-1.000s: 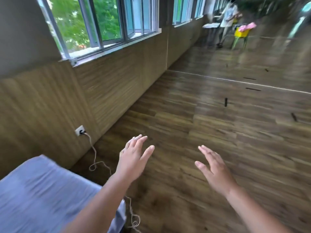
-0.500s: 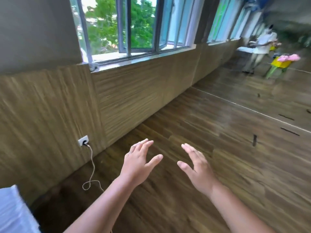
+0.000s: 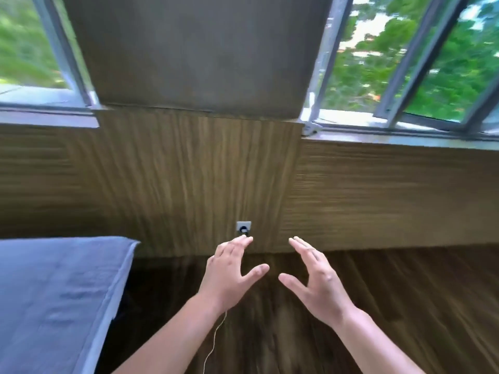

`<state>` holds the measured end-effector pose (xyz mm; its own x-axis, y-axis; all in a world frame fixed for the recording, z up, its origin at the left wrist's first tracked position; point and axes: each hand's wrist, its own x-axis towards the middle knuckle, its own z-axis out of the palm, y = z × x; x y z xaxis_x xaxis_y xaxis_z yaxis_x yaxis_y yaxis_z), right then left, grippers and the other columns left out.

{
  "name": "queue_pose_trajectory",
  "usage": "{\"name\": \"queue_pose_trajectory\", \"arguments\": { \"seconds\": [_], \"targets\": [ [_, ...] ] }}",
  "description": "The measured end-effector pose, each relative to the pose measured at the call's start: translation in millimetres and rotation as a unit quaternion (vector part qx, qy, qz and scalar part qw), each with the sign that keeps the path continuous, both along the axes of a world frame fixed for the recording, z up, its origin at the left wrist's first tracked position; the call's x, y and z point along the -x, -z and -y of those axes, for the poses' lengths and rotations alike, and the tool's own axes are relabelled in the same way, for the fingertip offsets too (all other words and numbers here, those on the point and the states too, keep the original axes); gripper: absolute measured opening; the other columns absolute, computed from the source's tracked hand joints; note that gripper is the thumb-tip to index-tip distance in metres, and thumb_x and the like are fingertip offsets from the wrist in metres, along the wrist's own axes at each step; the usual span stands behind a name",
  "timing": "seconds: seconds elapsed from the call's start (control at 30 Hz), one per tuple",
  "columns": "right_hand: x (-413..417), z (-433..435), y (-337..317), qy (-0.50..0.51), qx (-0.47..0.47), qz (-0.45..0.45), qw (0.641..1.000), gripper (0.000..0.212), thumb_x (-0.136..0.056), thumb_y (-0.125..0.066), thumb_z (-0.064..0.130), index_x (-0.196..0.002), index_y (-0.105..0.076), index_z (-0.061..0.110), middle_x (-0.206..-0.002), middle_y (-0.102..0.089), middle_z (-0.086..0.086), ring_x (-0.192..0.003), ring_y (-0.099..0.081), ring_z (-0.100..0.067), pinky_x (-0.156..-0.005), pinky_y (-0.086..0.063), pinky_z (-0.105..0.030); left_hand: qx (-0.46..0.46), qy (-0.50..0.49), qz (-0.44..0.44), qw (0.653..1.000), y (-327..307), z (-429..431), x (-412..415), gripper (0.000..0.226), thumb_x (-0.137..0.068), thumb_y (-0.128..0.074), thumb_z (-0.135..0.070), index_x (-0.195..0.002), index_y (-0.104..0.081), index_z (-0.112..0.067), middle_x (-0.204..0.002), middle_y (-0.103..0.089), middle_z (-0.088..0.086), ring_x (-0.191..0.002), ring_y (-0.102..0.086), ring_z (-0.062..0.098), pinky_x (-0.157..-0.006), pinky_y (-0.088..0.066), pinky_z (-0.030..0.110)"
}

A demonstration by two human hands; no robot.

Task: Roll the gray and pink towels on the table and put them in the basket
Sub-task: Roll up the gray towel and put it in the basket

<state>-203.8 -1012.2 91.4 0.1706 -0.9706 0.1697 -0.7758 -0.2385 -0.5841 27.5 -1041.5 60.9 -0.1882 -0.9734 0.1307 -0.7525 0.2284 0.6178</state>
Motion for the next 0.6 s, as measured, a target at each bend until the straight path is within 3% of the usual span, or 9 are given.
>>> {"name": "queue_pose_trajectory", "arguments": {
  "seconds": [0.23,0.4,0.6],
  "targets": [
    [-96.8,91.3,7.5,-0.236,0.002,-0.017,0.972,0.082,-0.081,-0.072,0.052,-0.15,-0.029,0.044,-0.154,-0.029,0.028,-0.142,-0.022,0.007,-0.115,-0.029,-0.025,0.012,-0.222,0.016,0.975,1.3,-20.4,-68.3,0.082,-0.084,-0.031,-0.087,-0.15,-0.032,-0.038,-0.155,-0.034,-0.019,-0.144,-0.024,0.006,-0.117,-0.029,0.039],
    [-197.4,116.8,15.3,-0.4,0.01,-0.022,0.916,0.079,-0.079,-0.065,0.056,-0.149,-0.032,0.042,-0.153,-0.029,0.029,-0.143,-0.025,0.003,-0.113,-0.028,-0.02,0.001,-0.369,0.006,0.93,12.0,-45.2,-143.7,0.083,-0.081,-0.032,-0.088,-0.148,-0.034,-0.04,-0.154,-0.034,-0.022,-0.143,-0.026,0.005,-0.117,-0.029,0.041],
    [-290.2,128.0,32.6,-0.52,0.003,-0.046,0.853,0.081,-0.076,-0.065,0.054,-0.149,-0.032,0.042,-0.155,-0.026,0.027,-0.142,-0.021,0.007,-0.116,-0.025,-0.019,-0.021,-0.463,0.012,0.886,22.1,-61.4,-202.1,0.084,-0.078,-0.034,-0.086,-0.147,-0.037,-0.039,-0.153,-0.037,-0.021,-0.14,-0.031,0.006,-0.113,-0.032,0.039]
  ]
}}
